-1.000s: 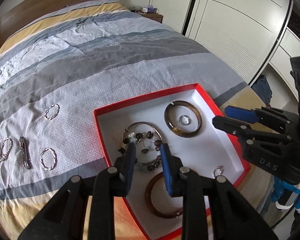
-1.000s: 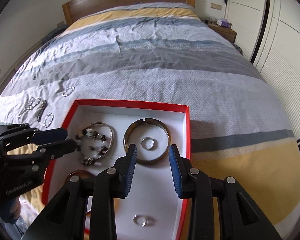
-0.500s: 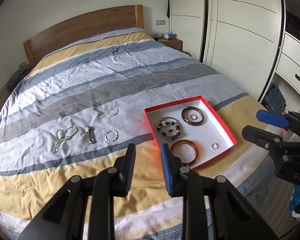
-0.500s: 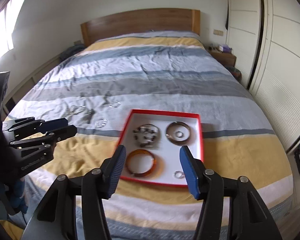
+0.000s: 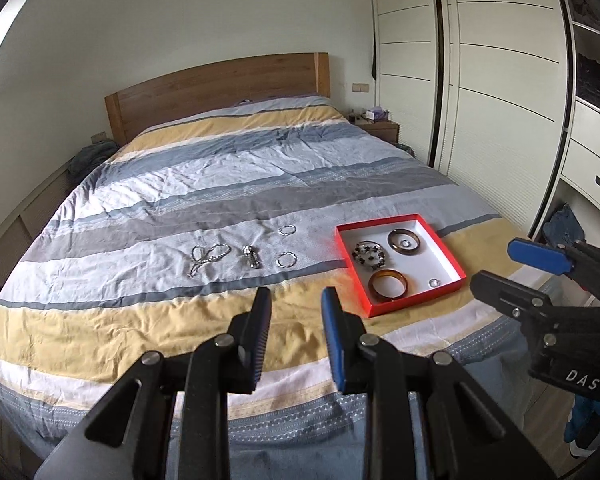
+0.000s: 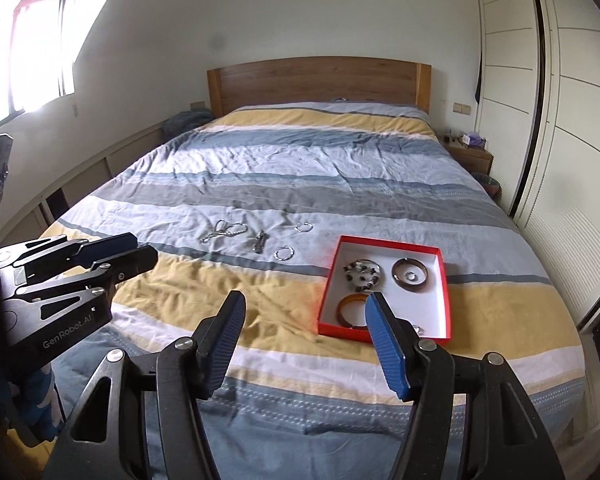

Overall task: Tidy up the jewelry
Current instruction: 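Withdraw both grippers from the box back toward the remaining jewelry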

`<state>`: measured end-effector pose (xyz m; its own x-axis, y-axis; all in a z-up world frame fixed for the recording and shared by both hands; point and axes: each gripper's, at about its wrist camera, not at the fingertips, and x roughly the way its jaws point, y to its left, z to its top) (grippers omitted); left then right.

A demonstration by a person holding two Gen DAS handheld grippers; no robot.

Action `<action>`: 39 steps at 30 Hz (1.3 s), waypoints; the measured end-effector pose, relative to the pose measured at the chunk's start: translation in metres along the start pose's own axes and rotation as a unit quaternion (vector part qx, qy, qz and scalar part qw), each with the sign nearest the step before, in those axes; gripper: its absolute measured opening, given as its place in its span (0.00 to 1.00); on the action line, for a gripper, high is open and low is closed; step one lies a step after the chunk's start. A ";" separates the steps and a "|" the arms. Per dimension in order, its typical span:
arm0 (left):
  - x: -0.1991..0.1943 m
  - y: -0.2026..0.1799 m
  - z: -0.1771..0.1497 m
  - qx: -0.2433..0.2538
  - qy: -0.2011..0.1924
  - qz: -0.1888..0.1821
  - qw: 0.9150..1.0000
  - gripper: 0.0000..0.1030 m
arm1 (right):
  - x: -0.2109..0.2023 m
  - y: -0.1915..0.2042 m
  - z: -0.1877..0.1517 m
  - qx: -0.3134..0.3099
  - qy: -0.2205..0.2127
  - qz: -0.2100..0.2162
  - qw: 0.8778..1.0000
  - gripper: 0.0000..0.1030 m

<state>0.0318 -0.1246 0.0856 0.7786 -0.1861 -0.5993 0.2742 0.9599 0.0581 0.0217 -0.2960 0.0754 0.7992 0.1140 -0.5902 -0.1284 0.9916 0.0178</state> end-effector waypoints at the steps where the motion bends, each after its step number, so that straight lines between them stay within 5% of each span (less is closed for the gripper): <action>1: -0.006 0.002 -0.003 -0.002 -0.003 0.006 1.000 0.24 | -0.004 0.004 -0.002 0.000 -0.001 0.002 1.000 0.60; 20: -0.061 0.038 -0.027 -0.031 -0.063 0.036 0.997 0.33 | -0.045 0.061 -0.007 -0.008 -0.058 -0.006 0.998 0.63; 39: -0.014 0.068 -0.036 -0.062 -0.015 0.051 0.997 0.33 | 0.008 0.072 -0.014 -0.014 0.001 0.001 1.000 0.63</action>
<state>0.0188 -0.0492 0.0691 0.8159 -0.0898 -0.5712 0.1218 0.9924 0.0180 0.0105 -0.2246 0.0609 0.7978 0.1165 -0.5916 -0.1475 0.9891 -0.0040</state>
